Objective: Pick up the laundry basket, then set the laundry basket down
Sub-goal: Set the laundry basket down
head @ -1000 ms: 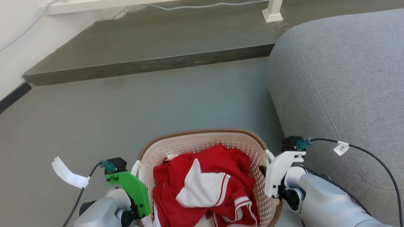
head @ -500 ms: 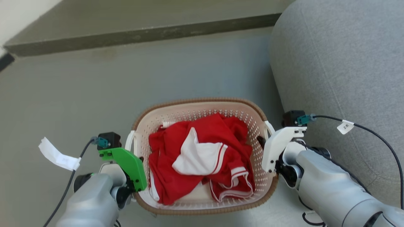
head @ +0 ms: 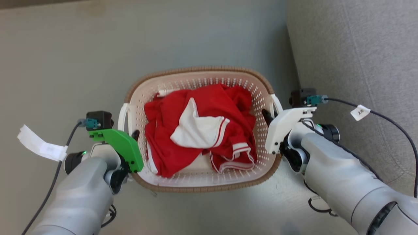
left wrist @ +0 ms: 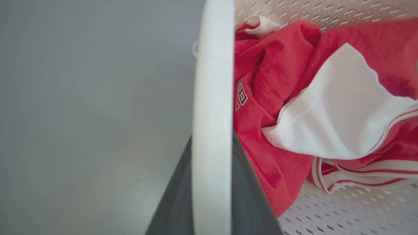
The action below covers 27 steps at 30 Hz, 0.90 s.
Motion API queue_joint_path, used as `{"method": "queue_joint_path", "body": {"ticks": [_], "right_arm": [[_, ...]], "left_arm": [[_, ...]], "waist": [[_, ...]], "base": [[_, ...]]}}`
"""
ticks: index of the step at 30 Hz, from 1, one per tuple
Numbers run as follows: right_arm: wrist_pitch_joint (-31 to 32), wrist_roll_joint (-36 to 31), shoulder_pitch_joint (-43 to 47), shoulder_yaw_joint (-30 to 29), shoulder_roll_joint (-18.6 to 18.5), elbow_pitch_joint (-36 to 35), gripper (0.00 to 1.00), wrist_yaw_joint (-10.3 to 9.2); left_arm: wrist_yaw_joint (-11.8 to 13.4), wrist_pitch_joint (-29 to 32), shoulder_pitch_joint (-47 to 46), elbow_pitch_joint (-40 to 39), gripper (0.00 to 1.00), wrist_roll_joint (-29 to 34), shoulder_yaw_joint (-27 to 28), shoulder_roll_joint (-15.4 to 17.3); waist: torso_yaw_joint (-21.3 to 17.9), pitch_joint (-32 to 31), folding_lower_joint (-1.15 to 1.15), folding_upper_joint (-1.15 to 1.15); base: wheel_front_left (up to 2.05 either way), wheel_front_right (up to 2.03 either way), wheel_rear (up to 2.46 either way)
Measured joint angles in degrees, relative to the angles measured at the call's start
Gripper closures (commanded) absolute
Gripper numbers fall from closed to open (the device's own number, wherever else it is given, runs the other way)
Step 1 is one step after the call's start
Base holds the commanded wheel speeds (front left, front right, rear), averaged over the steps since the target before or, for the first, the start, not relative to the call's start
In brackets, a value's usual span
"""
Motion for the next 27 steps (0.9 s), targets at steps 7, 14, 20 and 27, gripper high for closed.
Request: {"method": "queue_joint_path", "body": {"ticks": [7,14,20,27], "right_arm": [[-2.9,-0.9,-3.2,-0.1,-0.1,-0.3,1.00,-1.09],[-5.0,-0.9,-5.6,-0.3,0.0,-1.0,1.00,-2.03],[-6.2,-0.8,-6.6,-0.7,0.0,-1.5,1.00,-2.50],[-6.8,-0.8,-8.4,-0.7,0.0,-1.6,1.00,-3.02]], "left_arm": [[0.0,-2.3,-2.8,-1.8,1.00,0.0,0.6,0.9],[0.0,-3.4,-5.2,-3.5,1.00,0.0,0.8,2.7],[0.0,-4.0,-6.7,-4.7,1.00,0.0,0.7,3.3],[0.0,-4.6,-8.1,-5.6,1.00,0.0,0.3,4.1]], "waist": [[0.0,5.2,0.00,0.00],[-0.2,10.0,0.01,0.00],[-0.2,14.3,0.01,0.00],[-0.1,17.9,0.00,0.00]], "base": [[0.00,0.00,0.00],[0.00,0.00,0.00],[0.00,0.00,0.00],[0.00,0.00,0.00]]}}
